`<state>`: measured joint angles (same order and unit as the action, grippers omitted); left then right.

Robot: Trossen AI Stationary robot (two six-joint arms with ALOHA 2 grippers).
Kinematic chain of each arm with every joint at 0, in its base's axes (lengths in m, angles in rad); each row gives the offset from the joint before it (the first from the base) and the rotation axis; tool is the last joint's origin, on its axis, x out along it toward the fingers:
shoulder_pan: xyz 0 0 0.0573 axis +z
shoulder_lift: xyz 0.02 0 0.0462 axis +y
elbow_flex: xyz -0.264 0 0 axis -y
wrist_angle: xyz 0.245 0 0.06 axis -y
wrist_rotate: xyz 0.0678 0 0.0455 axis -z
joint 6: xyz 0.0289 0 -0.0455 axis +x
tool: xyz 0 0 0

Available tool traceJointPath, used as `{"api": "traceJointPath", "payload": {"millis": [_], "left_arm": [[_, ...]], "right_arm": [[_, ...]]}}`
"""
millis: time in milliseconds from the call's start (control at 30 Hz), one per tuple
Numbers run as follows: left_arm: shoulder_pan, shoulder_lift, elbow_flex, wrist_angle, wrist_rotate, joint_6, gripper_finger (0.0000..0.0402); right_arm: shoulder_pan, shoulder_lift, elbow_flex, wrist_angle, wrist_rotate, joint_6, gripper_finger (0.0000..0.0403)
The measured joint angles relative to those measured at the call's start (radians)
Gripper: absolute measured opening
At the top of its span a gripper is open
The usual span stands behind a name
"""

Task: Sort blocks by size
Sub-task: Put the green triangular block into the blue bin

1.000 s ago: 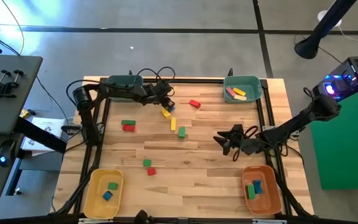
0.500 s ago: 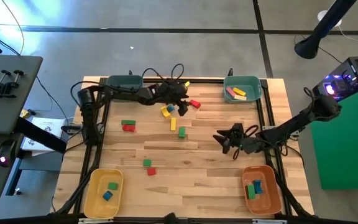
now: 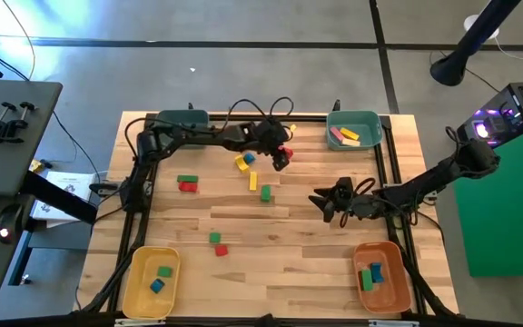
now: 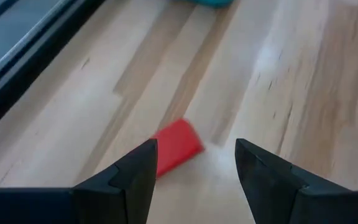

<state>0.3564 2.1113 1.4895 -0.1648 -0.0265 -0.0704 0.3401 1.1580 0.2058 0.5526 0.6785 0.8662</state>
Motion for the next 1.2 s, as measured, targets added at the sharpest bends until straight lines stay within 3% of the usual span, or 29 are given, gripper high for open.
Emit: {"api": "traceJointPath", "payload": {"millis": [433, 733, 1033, 1200], "left_arm": [[-0.078, 0.087, 0.042, 0.105, -0.095, -0.124, 0.0200], [-0.123, 0.207, 0.215, -0.077, -0.289, -0.085, 0.0200], [-0.115, 0.218, 0.231, -0.094, -0.296, -0.137, 0.0200], [-0.105, 0.217, 0.275, -0.186, -0.244, -0.171, 0.0192]], "right_arm": [[0.000, 0.000, 0.008, 0.006, -0.001, -0.016, 0.0209], [0.000, 0.000, 0.030, 0.007, -0.027, -0.063, 0.0209], [0.001, 0.000, 0.031, -0.007, -0.053, -0.060, 0.0209], [0.001, 0.000, 0.031, -0.009, -0.068, -0.055, 0.0209]]}}
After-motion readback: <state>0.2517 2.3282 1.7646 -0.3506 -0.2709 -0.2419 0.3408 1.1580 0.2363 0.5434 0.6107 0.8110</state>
